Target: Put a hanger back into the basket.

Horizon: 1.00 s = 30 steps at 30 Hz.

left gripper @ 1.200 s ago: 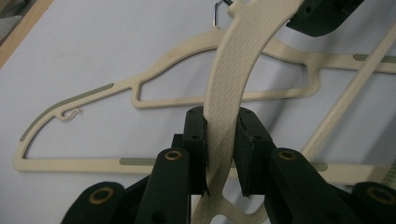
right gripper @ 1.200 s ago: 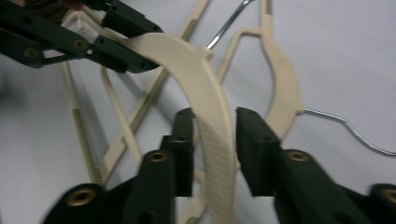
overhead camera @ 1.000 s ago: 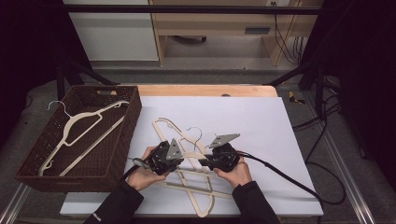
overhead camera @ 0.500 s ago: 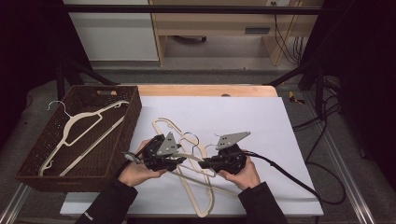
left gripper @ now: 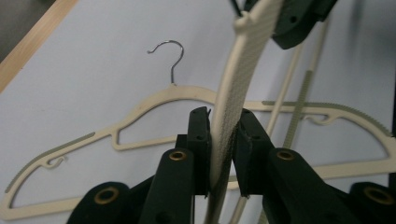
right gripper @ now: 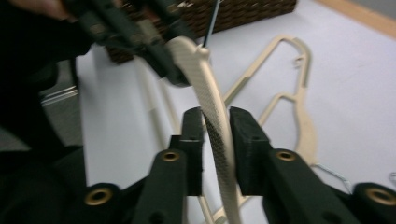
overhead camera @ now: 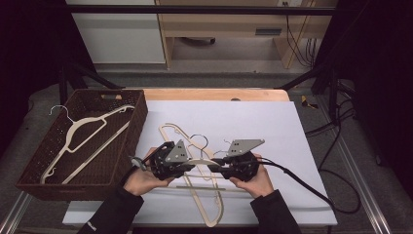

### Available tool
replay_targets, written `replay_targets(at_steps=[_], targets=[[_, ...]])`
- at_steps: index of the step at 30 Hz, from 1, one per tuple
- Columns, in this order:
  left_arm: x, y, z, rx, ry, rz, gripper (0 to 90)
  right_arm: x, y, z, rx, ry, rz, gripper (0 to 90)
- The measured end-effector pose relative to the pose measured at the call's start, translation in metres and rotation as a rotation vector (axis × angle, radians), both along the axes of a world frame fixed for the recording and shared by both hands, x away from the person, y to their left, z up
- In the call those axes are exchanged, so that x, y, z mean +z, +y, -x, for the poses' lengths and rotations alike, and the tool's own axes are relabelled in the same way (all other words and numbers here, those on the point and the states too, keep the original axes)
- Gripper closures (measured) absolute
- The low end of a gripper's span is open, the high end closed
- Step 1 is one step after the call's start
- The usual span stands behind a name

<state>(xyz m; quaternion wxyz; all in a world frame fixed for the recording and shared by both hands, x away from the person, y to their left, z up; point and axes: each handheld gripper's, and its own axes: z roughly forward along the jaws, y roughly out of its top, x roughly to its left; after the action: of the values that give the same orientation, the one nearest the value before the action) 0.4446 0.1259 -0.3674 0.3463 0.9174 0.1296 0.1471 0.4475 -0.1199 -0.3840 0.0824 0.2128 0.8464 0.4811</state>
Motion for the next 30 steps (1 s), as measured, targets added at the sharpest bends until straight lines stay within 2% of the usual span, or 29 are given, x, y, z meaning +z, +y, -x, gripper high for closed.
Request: replay_targets(at_steps=[3, 4, 6, 7, 9, 11, 14, 18, 22, 26, 30], targets=[[0.004, 0.001, 0.006, 0.0, 0.014, 0.02, 83.5, 0.004, -0.002, 0.0, -0.045, -0.031, -0.034, 59.1], [0.004, 0.001, 0.008, 0.012, 0.018, 0.043, 85.5, 0.005, -0.002, 0.001, -0.072, -0.054, -0.041, 53.2], [0.007, 0.003, 0.011, 0.054, -0.011, 0.052, 86.1, 0.009, -0.006, 0.002, -0.123, -0.1, -0.049, 47.4], [0.009, 0.005, 0.012, 0.065, -0.007, 0.067, 86.2, 0.011, -0.009, 0.003, -0.136, -0.105, -0.057, 43.9], [0.014, 0.012, 0.011, 0.088, 0.011, 0.124, 86.2, 0.016, -0.015, 0.006, -0.159, -0.121, -0.073, 39.1], [0.021, 0.017, 0.013, 0.121, -0.001, 0.161, 86.2, 0.019, -0.022, 0.01, -0.174, -0.131, -0.084, 35.7], [0.034, 0.024, 0.014, 0.165, -0.02, 0.196, 86.2, 0.02, -0.032, 0.016, -0.199, -0.129, -0.095, 31.0], [0.056, 0.033, 0.012, 0.211, -0.047, 0.201, 86.2, 0.019, -0.045, 0.022, -0.251, -0.122, -0.097, 22.2], [0.078, 0.046, 0.009, 0.233, -0.052, 0.218, 86.2, 0.014, -0.055, 0.026, -0.301, -0.107, -0.093, 15.8], [0.098, 0.058, 0.005, 0.245, -0.055, 0.222, 86.2, 0.01, -0.064, 0.028, -0.346, -0.095, -0.099, 13.6], [0.115, 0.076, -0.002, 0.266, -0.066, 0.247, 86.2, 0.007, -0.073, 0.03, -0.389, -0.092, -0.124, 10.3]])
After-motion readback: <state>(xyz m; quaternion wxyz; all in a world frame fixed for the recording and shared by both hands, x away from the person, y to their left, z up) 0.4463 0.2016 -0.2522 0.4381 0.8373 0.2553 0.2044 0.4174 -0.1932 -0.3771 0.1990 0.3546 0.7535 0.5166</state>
